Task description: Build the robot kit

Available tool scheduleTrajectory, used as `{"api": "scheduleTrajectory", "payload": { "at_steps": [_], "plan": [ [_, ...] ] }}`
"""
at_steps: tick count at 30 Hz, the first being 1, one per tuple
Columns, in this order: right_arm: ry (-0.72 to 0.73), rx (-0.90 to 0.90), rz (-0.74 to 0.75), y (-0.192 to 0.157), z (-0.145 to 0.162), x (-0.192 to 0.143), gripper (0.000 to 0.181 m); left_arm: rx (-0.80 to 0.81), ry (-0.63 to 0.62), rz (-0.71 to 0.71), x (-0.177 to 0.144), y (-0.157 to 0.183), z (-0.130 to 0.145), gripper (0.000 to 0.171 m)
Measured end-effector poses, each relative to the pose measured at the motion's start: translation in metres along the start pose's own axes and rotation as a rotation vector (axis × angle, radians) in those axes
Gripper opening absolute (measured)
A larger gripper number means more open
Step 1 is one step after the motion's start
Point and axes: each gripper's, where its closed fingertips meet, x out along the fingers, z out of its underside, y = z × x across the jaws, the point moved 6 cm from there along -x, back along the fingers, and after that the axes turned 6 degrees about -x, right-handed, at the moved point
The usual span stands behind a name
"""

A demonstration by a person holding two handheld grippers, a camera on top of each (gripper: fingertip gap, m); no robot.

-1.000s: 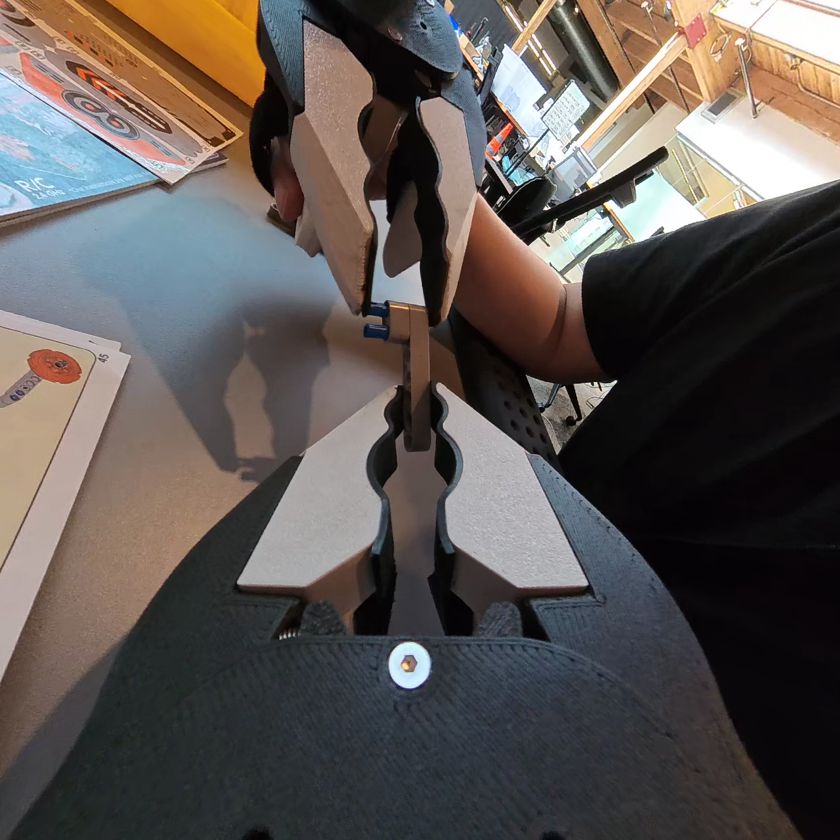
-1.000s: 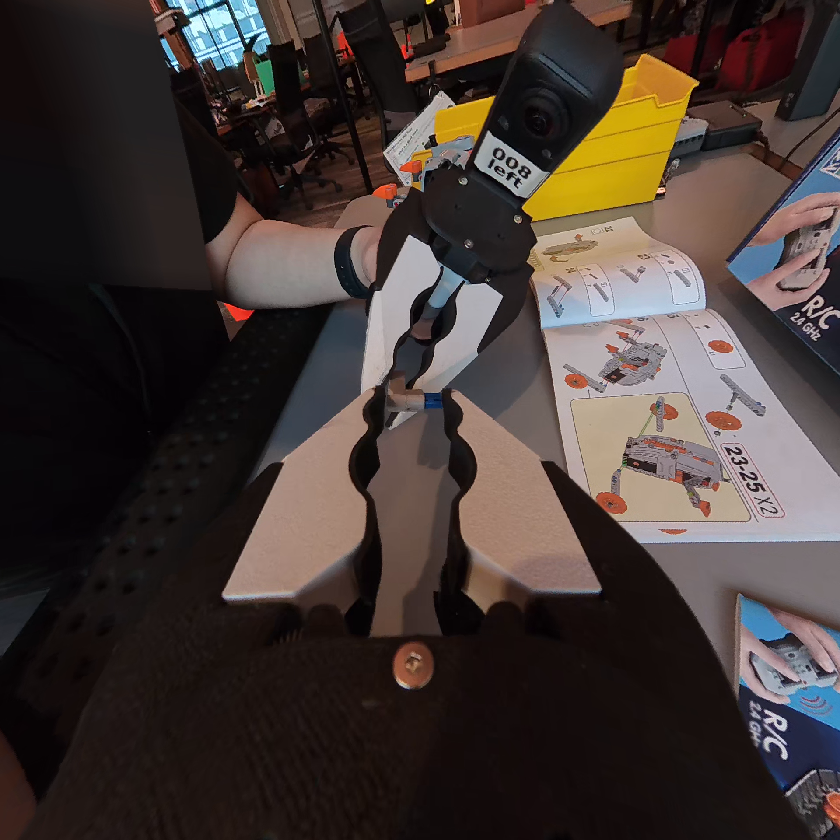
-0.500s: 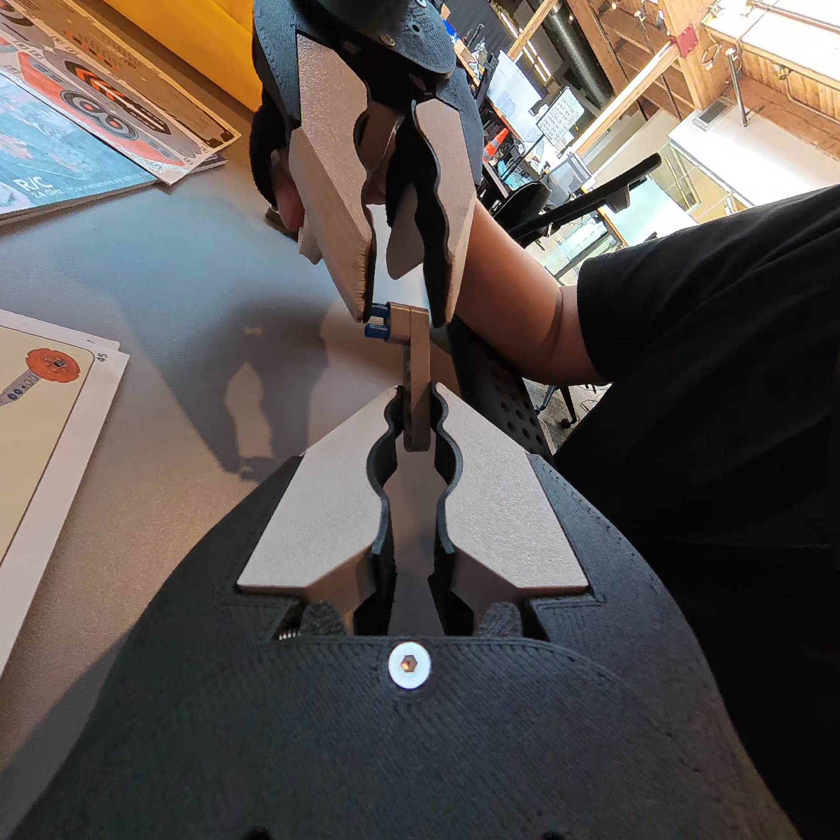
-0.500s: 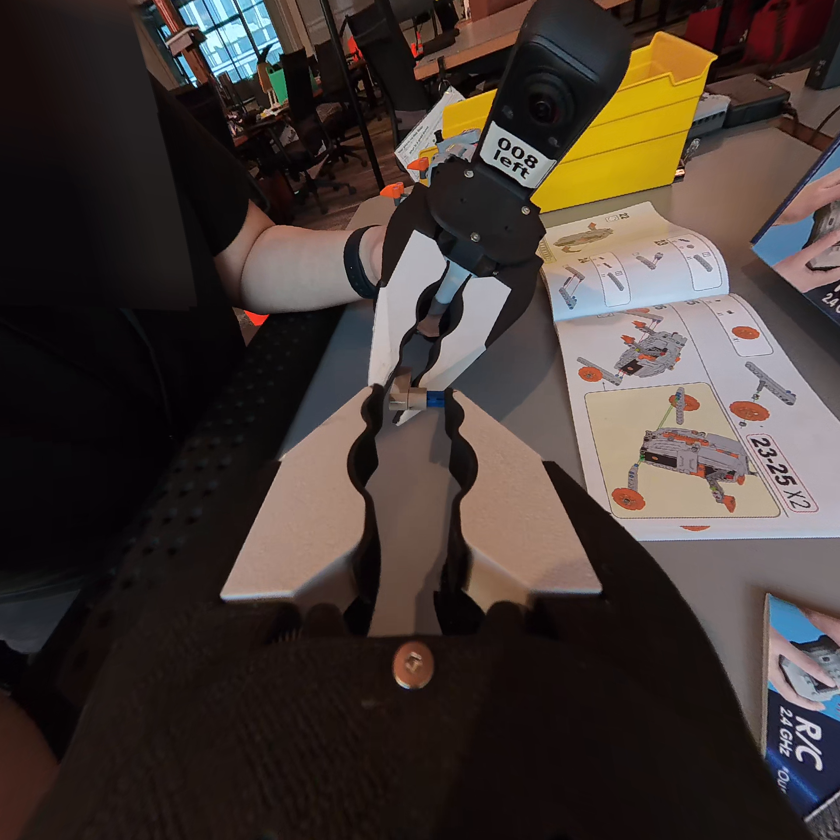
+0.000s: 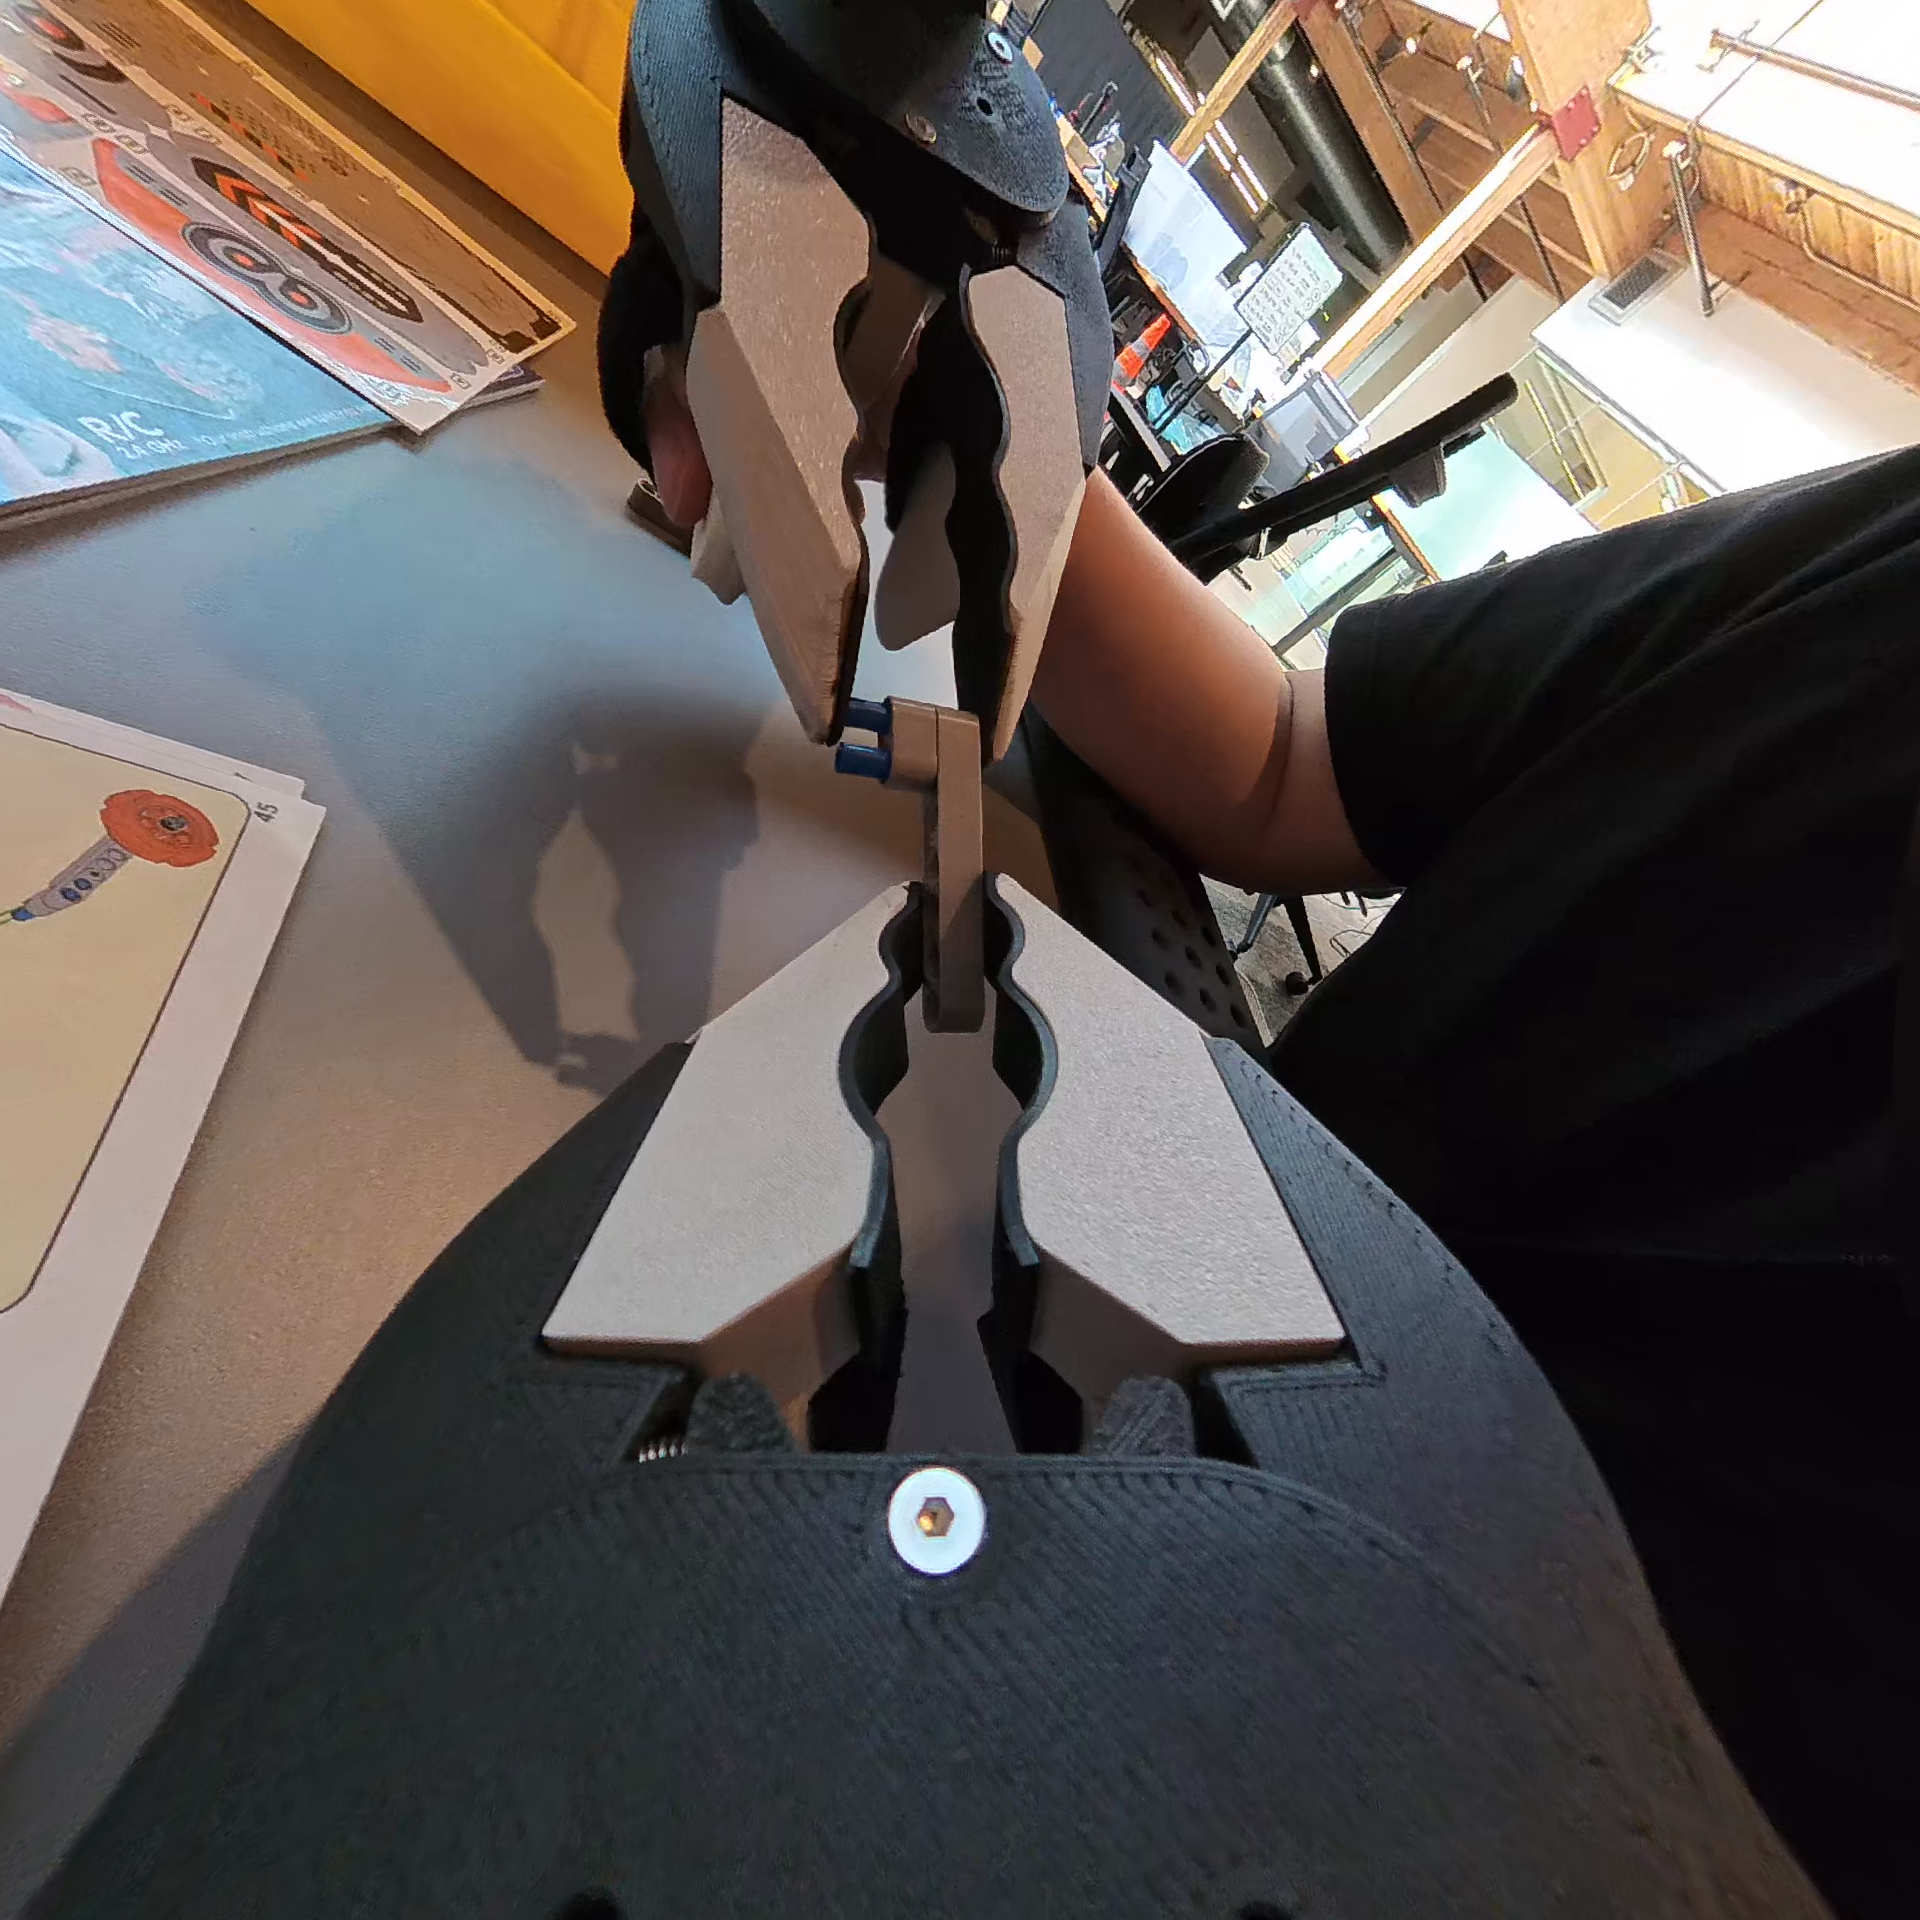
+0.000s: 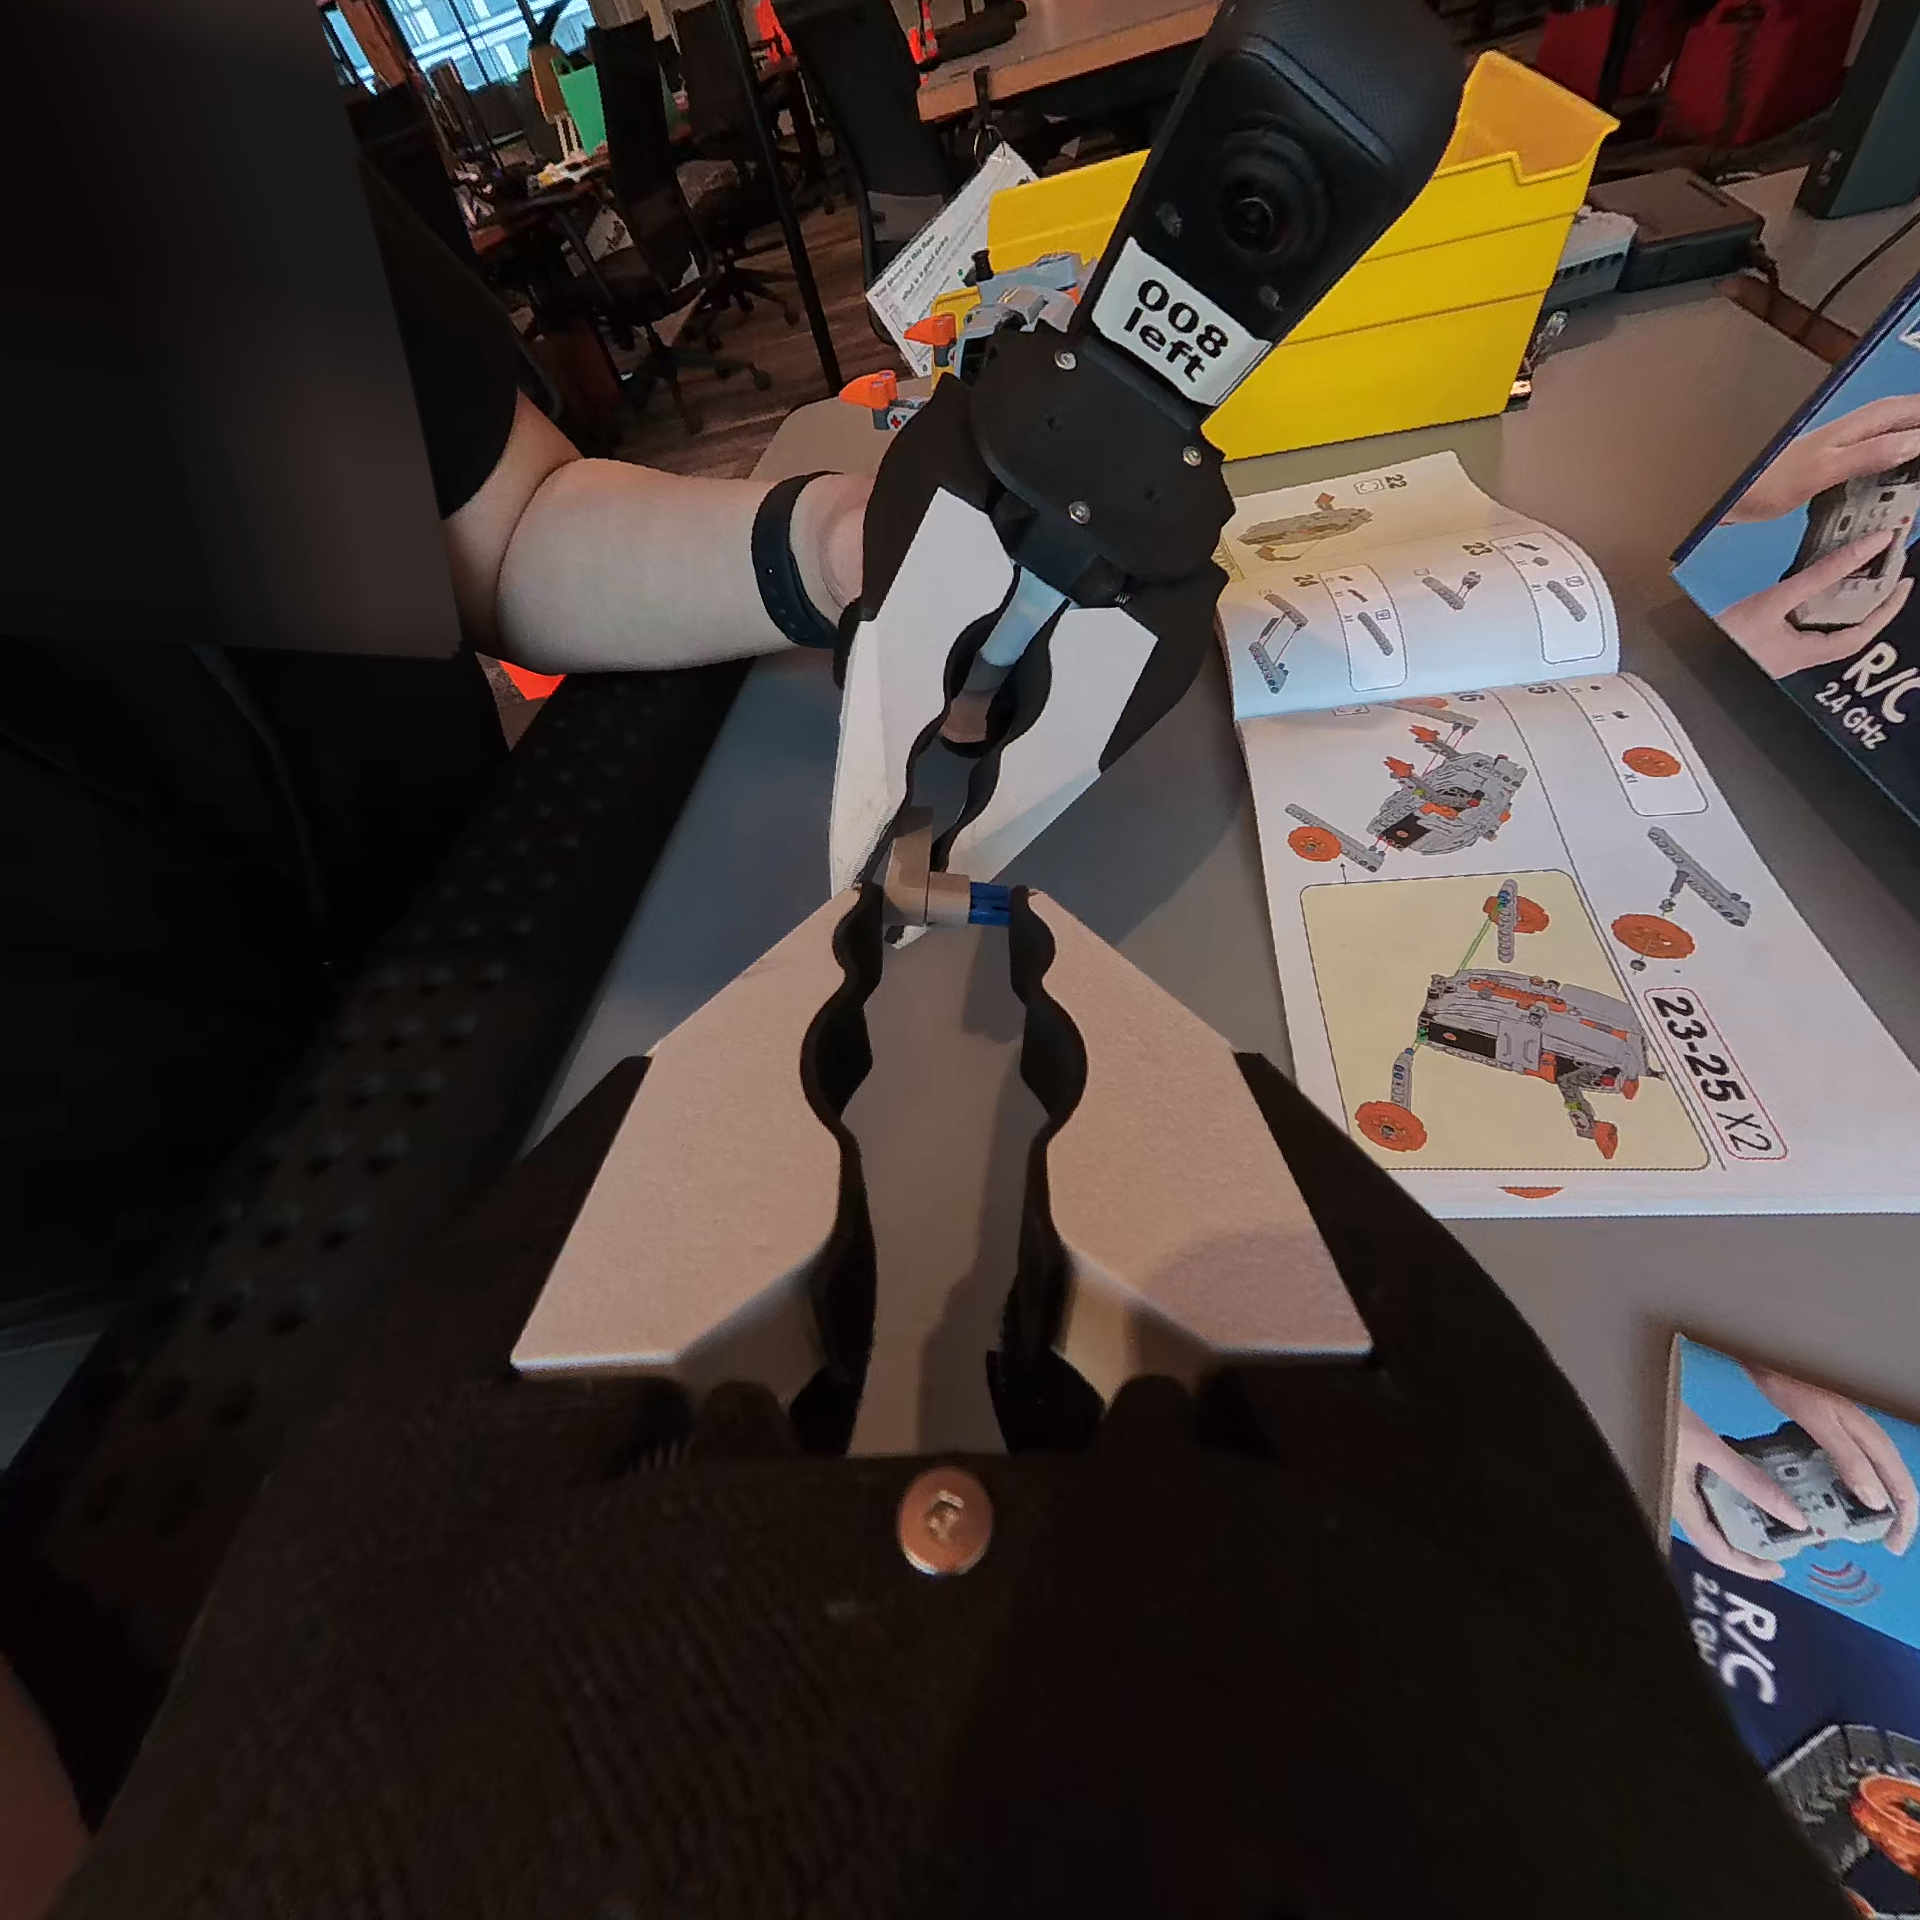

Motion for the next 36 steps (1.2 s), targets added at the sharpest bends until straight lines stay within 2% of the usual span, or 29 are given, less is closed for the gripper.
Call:
{"api": "scheduleTrajectory", "payload": {
  "at_steps": [11, 18, 23, 26, 32, 36],
  "plan": [
    [-0.041, -0.123, 0.016, -0.0039, -0.0023, -0.0011, 0.022, 0.026, -0.009, -0.008, 0.0018, 0.0014, 0.0005, 0.008],
    [-0.060, -0.103, 0.014, -0.0040, -0.0026, -0.0007, 0.022, 0.027, -0.012, -0.007, 0.0019, 0.0014, 0.0008, 0.008],
    [-0.034, 0.015, 0.002, 0.0013, 0.0002, 0.0010, 0.023, 0.015, -0.007, -0.020, -0.0002, -0.0015, 0.0006, 0.008],
    [-0.012, 0.003, 0.027, 0.0020, -0.0046, 0.0031, 0.041, 0.016, -0.012, -0.020, 0.0011, -0.0013, 0.0011, 0.008],
    [-0.062, -0.023, 0.033, -0.0001, -0.0031, 0.0068, 0.023, 0.015, -0.014, -0.024, 0.0016, -0.0019, 0.0015, 0.008],
    [-0.084, -0.024, 0.035, -0.0005, -0.0012, 0.0071, 0.024, 0.018, -0.025, -0.031, 0.0024, -0.0026, 0.0026, 0.008]
  ]
}}
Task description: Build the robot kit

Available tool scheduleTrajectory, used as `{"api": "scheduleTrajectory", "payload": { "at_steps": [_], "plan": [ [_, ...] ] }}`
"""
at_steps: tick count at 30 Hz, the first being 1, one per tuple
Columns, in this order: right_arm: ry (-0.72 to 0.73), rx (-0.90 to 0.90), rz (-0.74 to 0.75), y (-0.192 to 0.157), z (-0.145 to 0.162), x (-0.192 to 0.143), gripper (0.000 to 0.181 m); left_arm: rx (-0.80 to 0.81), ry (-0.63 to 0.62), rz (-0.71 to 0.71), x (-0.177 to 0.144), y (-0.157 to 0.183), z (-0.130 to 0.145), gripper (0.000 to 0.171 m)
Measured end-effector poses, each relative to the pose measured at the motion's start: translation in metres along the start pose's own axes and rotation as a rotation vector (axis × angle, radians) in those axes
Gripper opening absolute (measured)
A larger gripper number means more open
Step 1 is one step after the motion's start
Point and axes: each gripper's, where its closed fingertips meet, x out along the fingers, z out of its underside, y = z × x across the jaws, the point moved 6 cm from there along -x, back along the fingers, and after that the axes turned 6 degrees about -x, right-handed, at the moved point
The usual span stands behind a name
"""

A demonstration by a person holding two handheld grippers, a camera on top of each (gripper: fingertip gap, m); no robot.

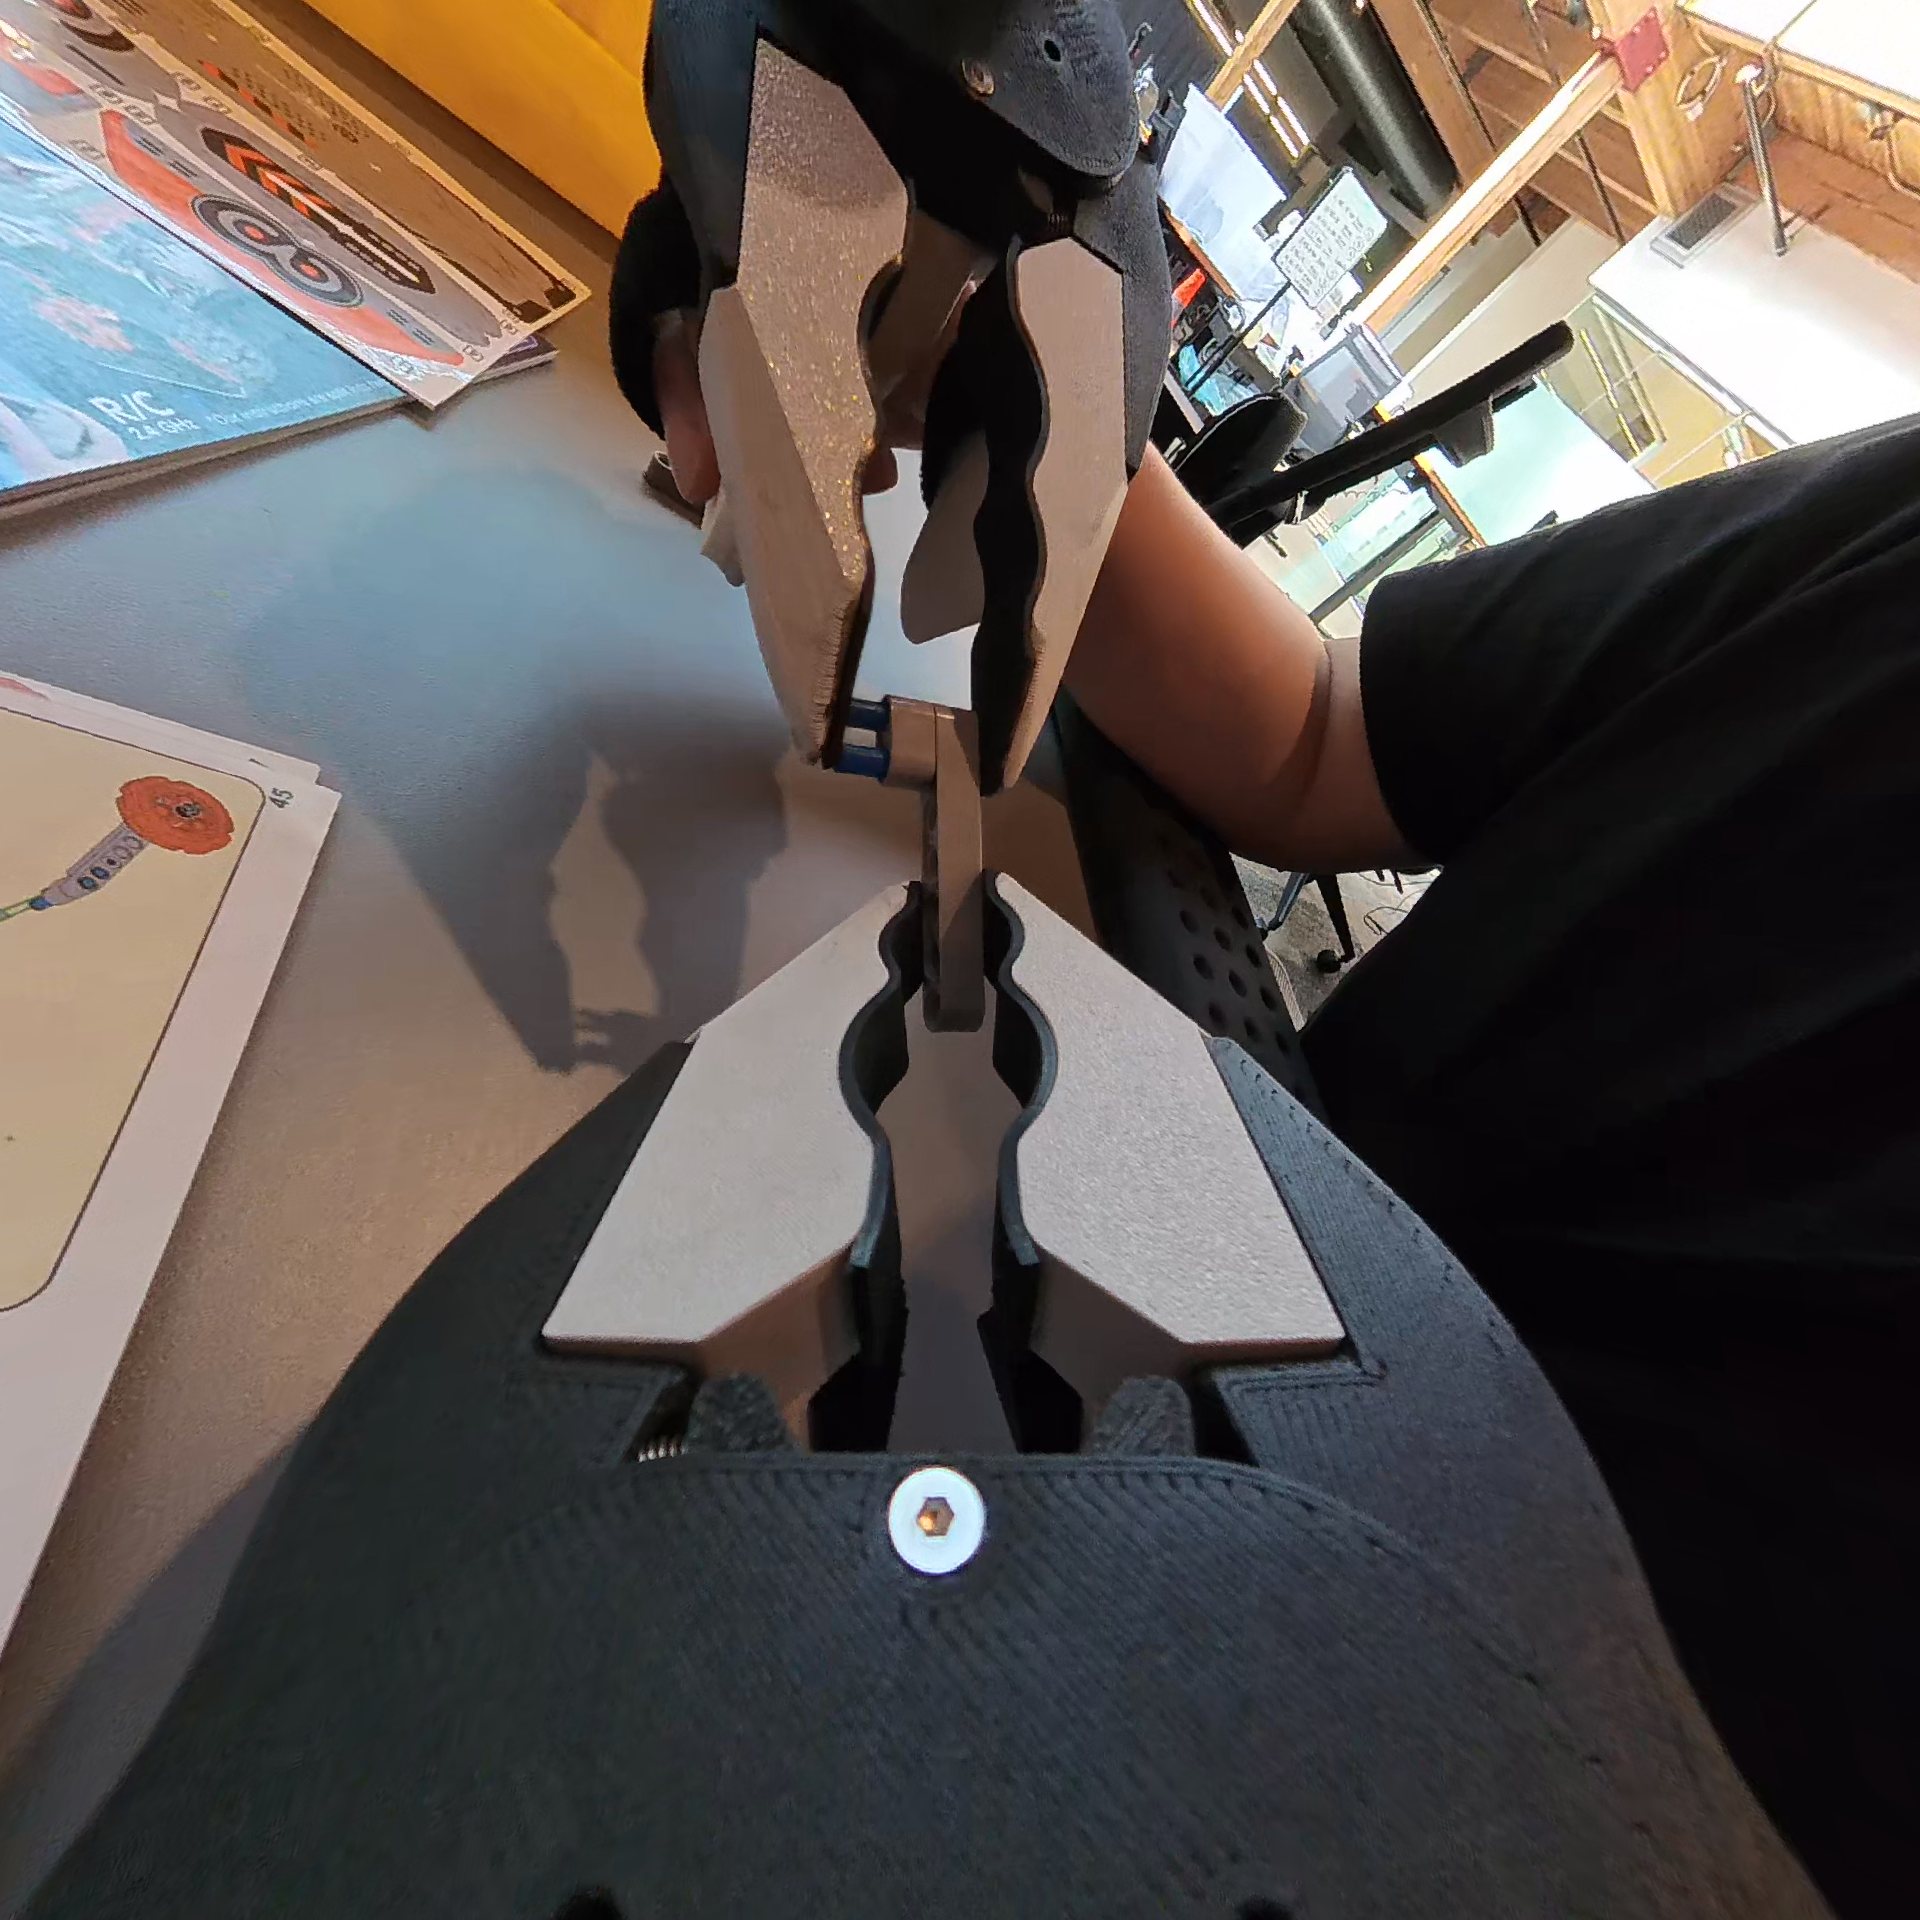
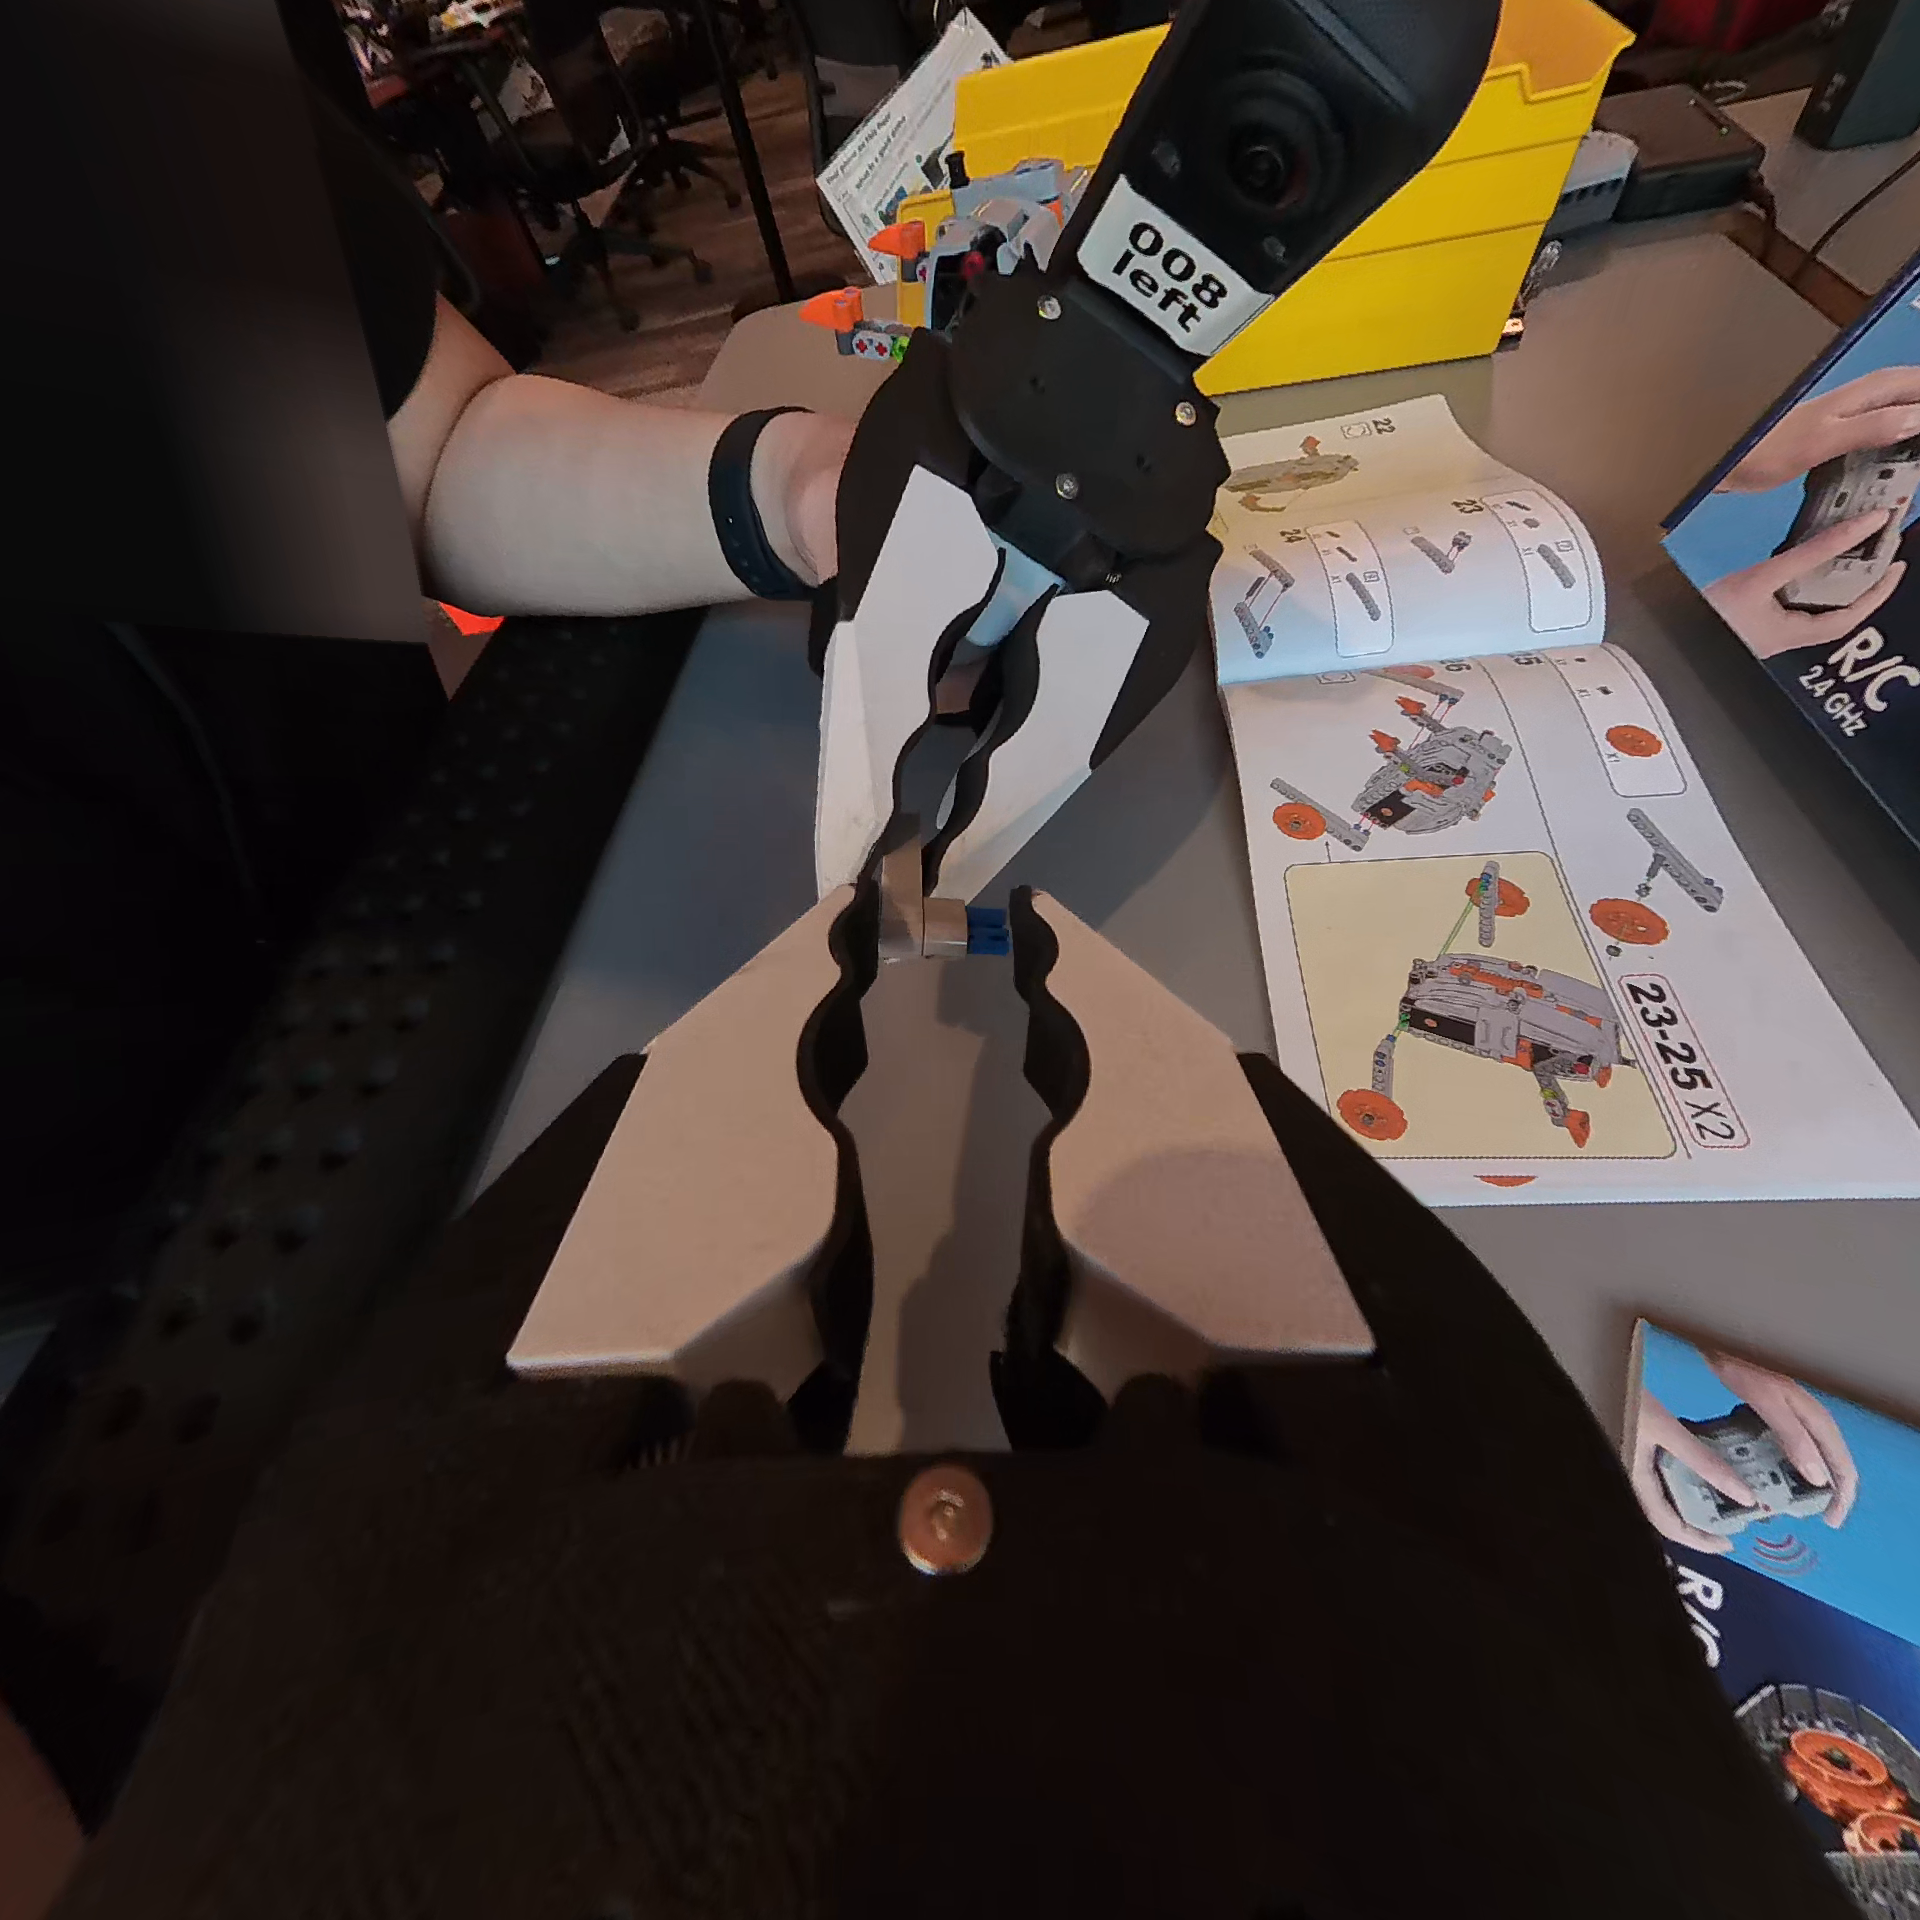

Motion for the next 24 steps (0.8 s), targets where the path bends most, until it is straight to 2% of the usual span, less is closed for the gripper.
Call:
{"api": "scheduleTrajectory", "payload": {
  "at_steps": [8, 12, 19, 24],
  "plan": [
    [-0.031, 0.019, -0.046, -0.0045, 0.0039, 0.0027, 0.024, 0.009, -0.025, 0.009, 0.0026, 0.0019, 0.0024, 0.008],
    [0.005, -0.021, -0.037, -0.0054, 0.0003, 0.0002, 0.023, 0.006, -0.004, 0.031, 0.0016, 0.0044, -0.0001, 0.008],
    [-0.034, -0.063, -0.027, -0.0065, -0.0024, -0.0003, 0.023, 0.004, -0.001, 0.039, 0.0013, 0.0051, -0.0005, 0.008],
    [-0.025, -0.005, -0.007, 0.0001, 0.0032, 0.0024, 0.023, -0.002, 0.000, -0.015, -0.0008, -0.0015, 0.0001, 0.008]
  ]
}}
